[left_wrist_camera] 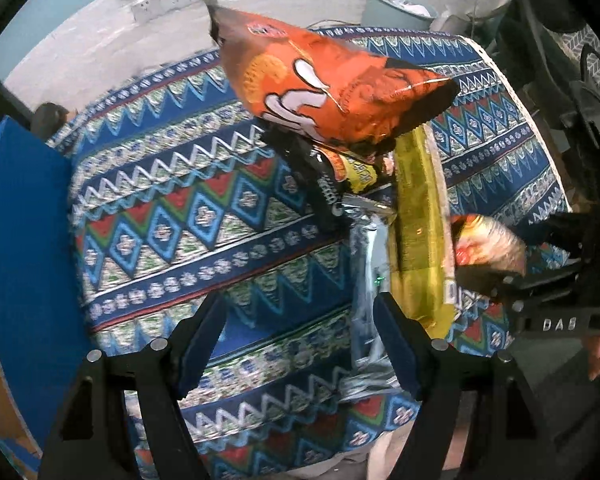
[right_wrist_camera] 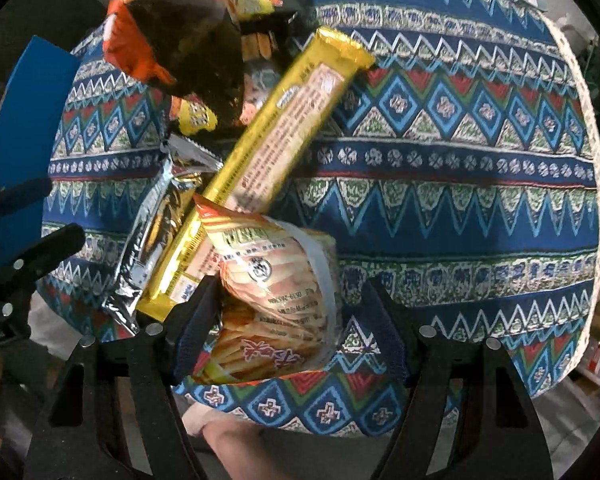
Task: Organize snacks
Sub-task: 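Move both tools back over the remaining snacks on the tablecloth, then grasp a tan cracker bag with the right tool while the left tool grasps a silver bar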
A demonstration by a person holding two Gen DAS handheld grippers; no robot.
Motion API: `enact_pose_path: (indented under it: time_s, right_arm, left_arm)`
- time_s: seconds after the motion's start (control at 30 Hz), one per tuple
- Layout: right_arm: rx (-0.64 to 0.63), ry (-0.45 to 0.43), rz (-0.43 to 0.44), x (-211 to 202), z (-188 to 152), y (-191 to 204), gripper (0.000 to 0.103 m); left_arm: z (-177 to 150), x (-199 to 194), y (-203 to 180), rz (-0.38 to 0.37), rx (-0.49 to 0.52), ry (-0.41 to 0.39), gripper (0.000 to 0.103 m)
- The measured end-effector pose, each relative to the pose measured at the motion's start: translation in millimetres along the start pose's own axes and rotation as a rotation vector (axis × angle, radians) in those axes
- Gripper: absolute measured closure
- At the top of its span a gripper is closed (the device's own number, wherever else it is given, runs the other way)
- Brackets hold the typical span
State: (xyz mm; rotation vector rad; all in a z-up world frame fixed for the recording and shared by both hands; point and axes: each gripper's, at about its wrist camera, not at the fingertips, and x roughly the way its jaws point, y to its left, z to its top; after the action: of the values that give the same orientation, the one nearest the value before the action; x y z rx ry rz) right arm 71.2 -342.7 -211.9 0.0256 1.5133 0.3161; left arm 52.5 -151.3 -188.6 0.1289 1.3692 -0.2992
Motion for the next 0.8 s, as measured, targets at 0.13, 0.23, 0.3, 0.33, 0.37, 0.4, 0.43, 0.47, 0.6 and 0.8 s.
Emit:
enact_pose_path:
  time_s: [0.13,0.23,0.3,0.33,0.37,0.4,0.43,0.47,0.6,0.8]
  right_arm:
    - [-0.019,0.016,-0.020,9.0,-1.7,0.3,0.046]
    - [-0.036,0.009,-0.039,16.0,-3.9,2.7,0.052]
    - [-0.045,-0.005,-0.056,17.1,-4.2,2.2,0.056]
    - [-0.045,-0.010,-0.072,17.9,-4.5,1.9,0.057]
    - [-0.044,-0.017,-0.094,18.2,-4.6,1.0,0.057]
    - [-0.041,-0.023,-0.114,18.6,-5.3,-0.4,0.057]
    - [-0.038,-0.024,-0.123,17.6,-4.8,-1.8,0.057]
    - [-0.032,-0.025,-0.128,16.9,-4.8,-5.5,0.057]
    - [-0.006,-0.027,-0.118,17.1,-6.9,-14.9,0.057]
    - [-0.005,-0.028,-0.111,18.8,-6.1,-14.2,0.056]
  left_arm:
    - [4.2,13.9,-1.3,-0.058,-0.059,0.035,0.026]
    - [5.6,23.6,-5.5,-0.088,-0.081,0.062,0.026]
    - [5.7,28.1,-8.6,-0.086,-0.077,0.072,0.026]
    - [5.3,29.7,-9.5,-0.083,-0.072,0.074,0.026]
    - [5.3,31.7,-11.2,-0.080,-0.066,0.076,0.026]
    - [5.0,34.0,-12.9,-0.074,-0.058,0.079,0.026]
    - [5.5,35.8,-13.6,-0.069,-0.053,0.081,0.026]
    - [6.0,38.9,-15.5,-0.061,-0.049,0.083,0.026]
    - [5.5,53.1,-24.3,-0.064,-0.041,0.096,0.026]
    - [4.1,66.8,-45.5,-0.022,0.029,0.087,0.026]
